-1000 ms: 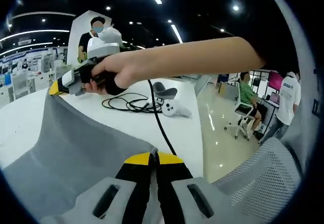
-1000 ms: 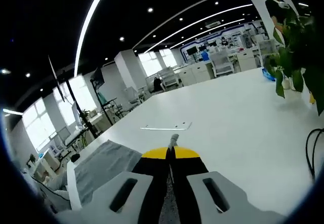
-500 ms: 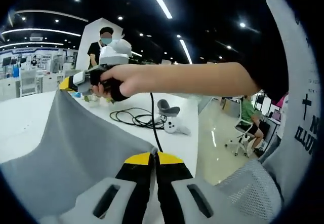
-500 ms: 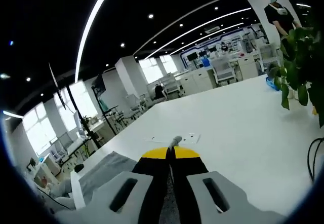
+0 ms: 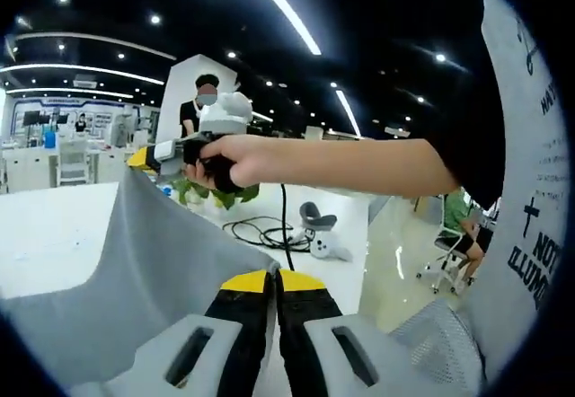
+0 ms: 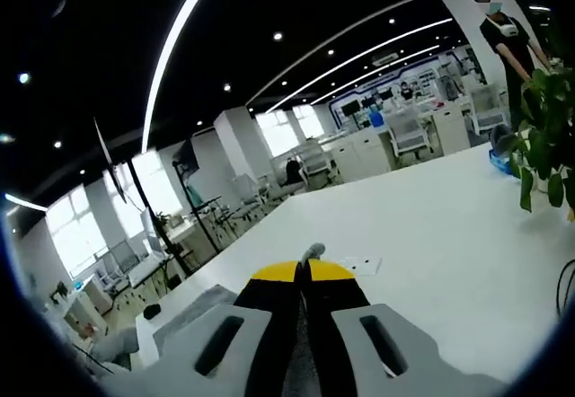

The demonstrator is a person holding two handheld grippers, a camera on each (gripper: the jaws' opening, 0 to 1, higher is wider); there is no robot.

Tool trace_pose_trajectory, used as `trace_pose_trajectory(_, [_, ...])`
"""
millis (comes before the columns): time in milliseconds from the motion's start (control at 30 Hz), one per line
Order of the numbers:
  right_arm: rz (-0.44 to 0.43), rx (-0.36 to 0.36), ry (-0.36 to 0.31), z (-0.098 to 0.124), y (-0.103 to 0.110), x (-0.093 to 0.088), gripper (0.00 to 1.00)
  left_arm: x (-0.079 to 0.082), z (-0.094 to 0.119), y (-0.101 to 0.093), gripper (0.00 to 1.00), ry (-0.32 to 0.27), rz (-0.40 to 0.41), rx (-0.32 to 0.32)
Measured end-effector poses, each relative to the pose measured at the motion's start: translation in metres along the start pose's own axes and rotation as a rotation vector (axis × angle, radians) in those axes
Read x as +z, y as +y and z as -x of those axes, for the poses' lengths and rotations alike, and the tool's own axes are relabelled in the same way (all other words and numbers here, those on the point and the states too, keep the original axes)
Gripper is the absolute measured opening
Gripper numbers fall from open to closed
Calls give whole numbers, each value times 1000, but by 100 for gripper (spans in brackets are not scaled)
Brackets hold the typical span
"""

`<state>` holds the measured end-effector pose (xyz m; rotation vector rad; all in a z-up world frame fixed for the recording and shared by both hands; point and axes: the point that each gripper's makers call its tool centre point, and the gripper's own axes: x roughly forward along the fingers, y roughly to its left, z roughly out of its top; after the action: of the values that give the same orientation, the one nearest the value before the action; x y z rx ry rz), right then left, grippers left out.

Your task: Fold the towel on the table until its edges align and the towel forms a compact rectangular stack.

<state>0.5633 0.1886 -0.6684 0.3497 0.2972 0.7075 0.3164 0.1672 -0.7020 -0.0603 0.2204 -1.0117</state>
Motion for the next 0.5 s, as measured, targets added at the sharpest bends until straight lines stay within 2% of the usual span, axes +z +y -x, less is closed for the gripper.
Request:
trace_pose_trajectory(167, [-9, 8, -19, -10, 13, 12, 0, 15, 16, 3, 2, -32, -11, 13])
trace_pose_trajectory(500, [-8, 49, -48, -41, 43, 31, 0, 37, 68, 24, 2, -98, -26, 81])
